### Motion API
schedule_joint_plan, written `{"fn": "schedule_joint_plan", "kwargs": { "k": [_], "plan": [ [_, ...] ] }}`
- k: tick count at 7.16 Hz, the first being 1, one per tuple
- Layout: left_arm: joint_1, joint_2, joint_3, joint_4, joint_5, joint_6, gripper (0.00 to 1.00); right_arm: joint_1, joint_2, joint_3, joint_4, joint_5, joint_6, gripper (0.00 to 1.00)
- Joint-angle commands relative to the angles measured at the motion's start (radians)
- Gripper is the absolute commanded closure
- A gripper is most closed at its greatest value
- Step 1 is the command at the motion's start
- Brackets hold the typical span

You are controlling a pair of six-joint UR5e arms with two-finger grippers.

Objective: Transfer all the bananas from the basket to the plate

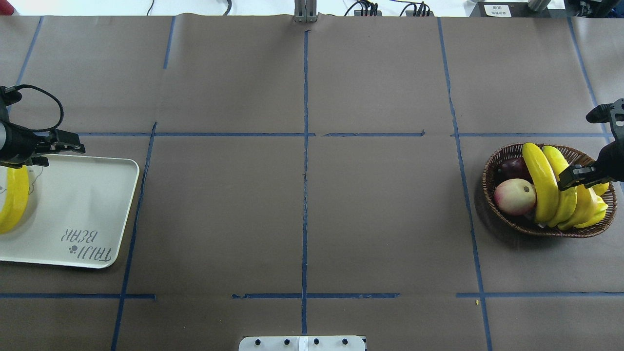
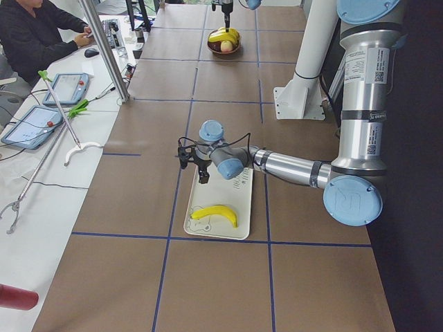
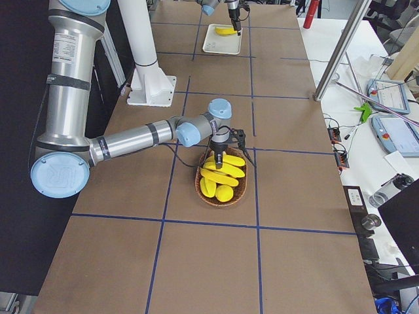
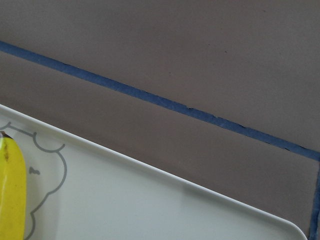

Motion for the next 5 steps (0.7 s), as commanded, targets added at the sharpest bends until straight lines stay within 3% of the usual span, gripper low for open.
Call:
{"fn": "schedule_joint_plan", "kwargs": {
  "k": [1,5],
  "plan": [
    [0.001,-0.003,0.003,-0.001,0.0,0.002,0.0,-0.006,0.0,-0.005,-0.001,0.0,-0.001,0.43],
    [0.001,-0.003,0.003,0.001,0.0,0.002,0.0,-0.009,-0.008,-0.012,0.0,-0.003,-0.001,0.45]
  ]
}}
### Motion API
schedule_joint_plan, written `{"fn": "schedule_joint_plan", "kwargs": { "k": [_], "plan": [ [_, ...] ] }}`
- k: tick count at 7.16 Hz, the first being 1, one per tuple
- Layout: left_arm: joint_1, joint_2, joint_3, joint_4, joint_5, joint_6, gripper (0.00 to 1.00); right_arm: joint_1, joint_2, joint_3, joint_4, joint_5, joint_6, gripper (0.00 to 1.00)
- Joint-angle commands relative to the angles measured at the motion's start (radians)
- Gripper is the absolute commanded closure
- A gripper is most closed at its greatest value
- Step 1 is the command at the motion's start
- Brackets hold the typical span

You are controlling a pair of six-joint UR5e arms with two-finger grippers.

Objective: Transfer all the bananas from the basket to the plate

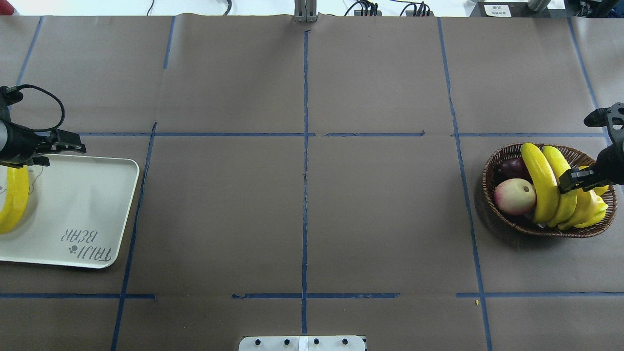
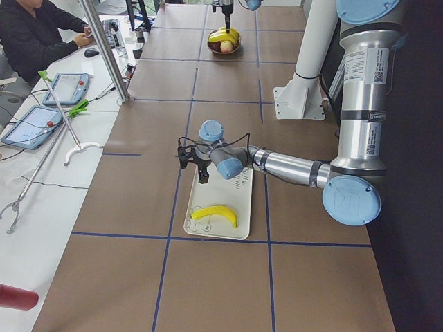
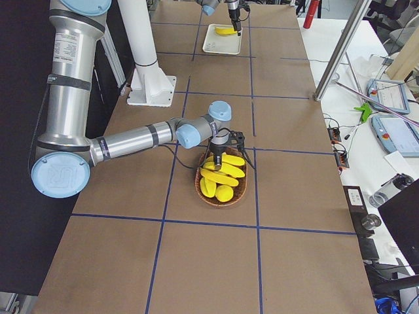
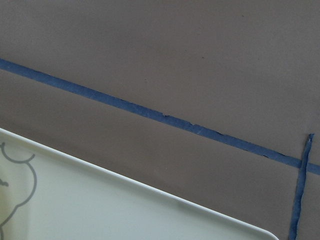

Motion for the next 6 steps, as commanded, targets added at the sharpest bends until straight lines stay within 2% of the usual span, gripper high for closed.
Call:
{"fn": "schedule_joint_plan", "kwargs": {
  "k": [1,5,6],
  "plan": [
    [0.0,0.0,0.0,0.0,0.0,0.0,0.0,-0.006,-0.001,-0.002,-0.001,-0.002,0.001,0.45],
    [0.0,-0.008,0.002,0.005,0.0,0.0,0.0,-0.027,0.005,-0.024,0.0,-0.002,0.003,0.49],
    [0.0,-0.014,0.0,0.006,0.002,0.0,0.0,-0.026,0.005,-0.024,0.0,-0.002,0.003,0.55]
  ]
}}
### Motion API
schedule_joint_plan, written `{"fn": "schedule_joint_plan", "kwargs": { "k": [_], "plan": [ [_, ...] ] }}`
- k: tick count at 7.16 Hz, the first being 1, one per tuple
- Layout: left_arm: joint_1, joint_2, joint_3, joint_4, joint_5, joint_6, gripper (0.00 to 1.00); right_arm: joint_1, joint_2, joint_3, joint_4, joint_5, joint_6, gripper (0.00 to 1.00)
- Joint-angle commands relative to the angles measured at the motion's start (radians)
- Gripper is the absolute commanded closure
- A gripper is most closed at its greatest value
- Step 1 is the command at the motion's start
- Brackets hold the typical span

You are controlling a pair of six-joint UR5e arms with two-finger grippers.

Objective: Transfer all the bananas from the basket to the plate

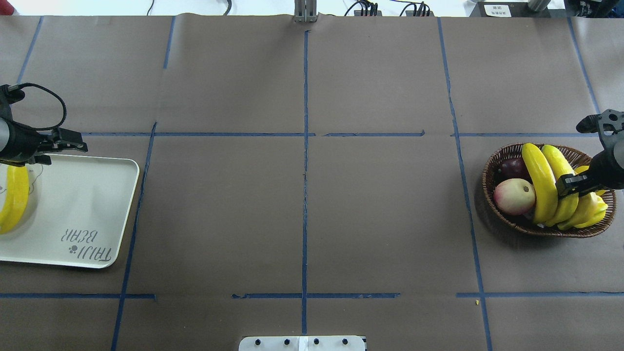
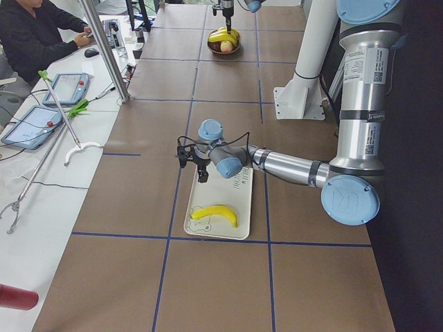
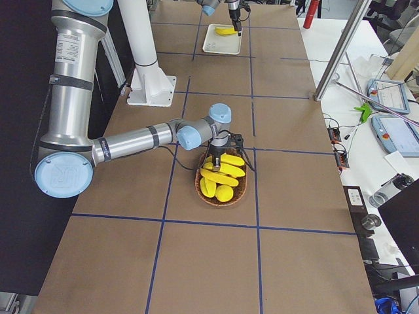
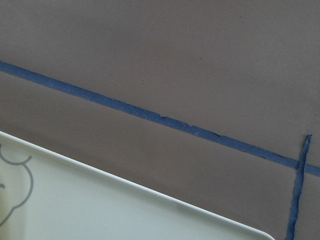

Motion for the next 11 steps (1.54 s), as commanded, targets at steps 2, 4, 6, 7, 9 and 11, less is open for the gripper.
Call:
{"fn": "schedule_joint_plan", "kwargs": {
  "k": [2,4,6,7,9,11],
  "plan": [
    [0.0,-0.005,-0.001,0.001,-0.001,0.0,0.0,0.002,0.001,0.006,0.0,0.012,-0.002,0.96],
    [0.0,-0.006,-0.001,0.003,-0.001,0.0,0.0,0.038,-0.013,0.072,0.0,0.009,-0.003,0.99],
    [0.0,-0.006,-0.004,0.003,-0.002,-0.002,0.0,0.154,-0.069,0.176,-0.003,0.023,-0.005,0.99],
    [0.0,-0.006,-0.007,0.001,-0.002,-0.002,0.0,0.22,-0.071,0.213,-0.011,0.047,-0.005,0.99],
    [0.002,-0.015,-0.008,0.001,-0.002,-0.015,0.0,0.268,0.06,0.203,-0.012,0.255,0.036,0.99],
    [0.005,-0.061,-0.01,-0.008,-0.002,-0.087,0.0,0.136,0.273,0.128,0.0,0.25,0.302,0.99]
  ]
}}
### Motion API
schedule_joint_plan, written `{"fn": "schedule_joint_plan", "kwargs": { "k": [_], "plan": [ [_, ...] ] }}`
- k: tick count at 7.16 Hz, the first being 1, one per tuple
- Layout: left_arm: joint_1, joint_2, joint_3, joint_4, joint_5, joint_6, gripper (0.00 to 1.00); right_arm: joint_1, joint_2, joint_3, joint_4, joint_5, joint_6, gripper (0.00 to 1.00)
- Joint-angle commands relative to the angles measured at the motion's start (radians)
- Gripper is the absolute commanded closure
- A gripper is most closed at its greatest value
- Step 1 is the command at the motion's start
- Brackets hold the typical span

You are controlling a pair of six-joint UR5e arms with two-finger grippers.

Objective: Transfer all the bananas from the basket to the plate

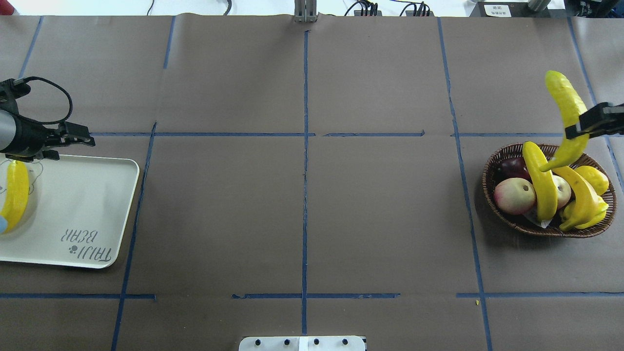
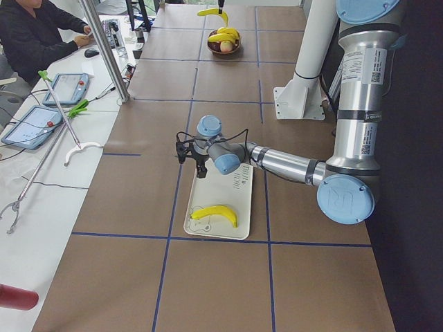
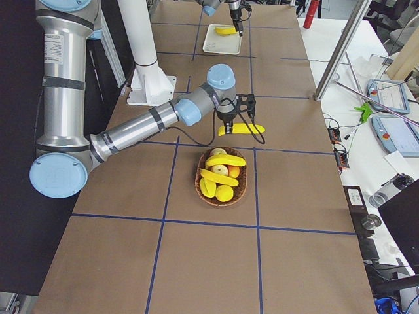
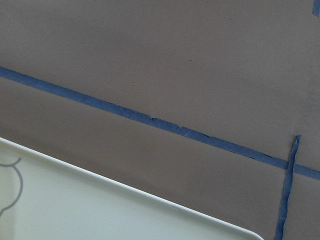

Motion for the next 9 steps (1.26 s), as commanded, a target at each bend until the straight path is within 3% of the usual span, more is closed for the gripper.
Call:
{"fn": "schedule_joint_plan", "kwargs": {
  "k": [1,2,3,5,7,9],
  "plan": [
    [0.011,-0.067,-0.009,-0.009,0.001,-0.098,0.0,-0.162,0.222,-0.044,0.004,-0.045,0.289,0.98],
    [0.024,-0.114,-0.018,-0.022,-0.001,-0.18,0.0,-0.241,0.298,-0.04,0.007,-0.104,0.403,0.98],
    [0.083,-0.159,-0.01,-0.111,0.002,-0.321,0.0,-0.311,0.337,-0.021,0.009,-0.194,0.495,0.98],
    [0.162,-0.234,-0.009,-0.328,0.002,-0.53,0.01,-0.579,0.355,0.002,0.152,-0.488,0.687,0.98],
    [0.252,-0.365,-0.012,-0.341,0.002,-0.64,0.02,-0.816,0.386,-0.026,0.298,-0.773,0.743,0.98],
    [0.294,-0.42,-0.009,-0.335,0.01,-0.702,0.05,-0.846,0.464,-0.09,0.302,-0.799,0.731,0.98]
  ]
}}
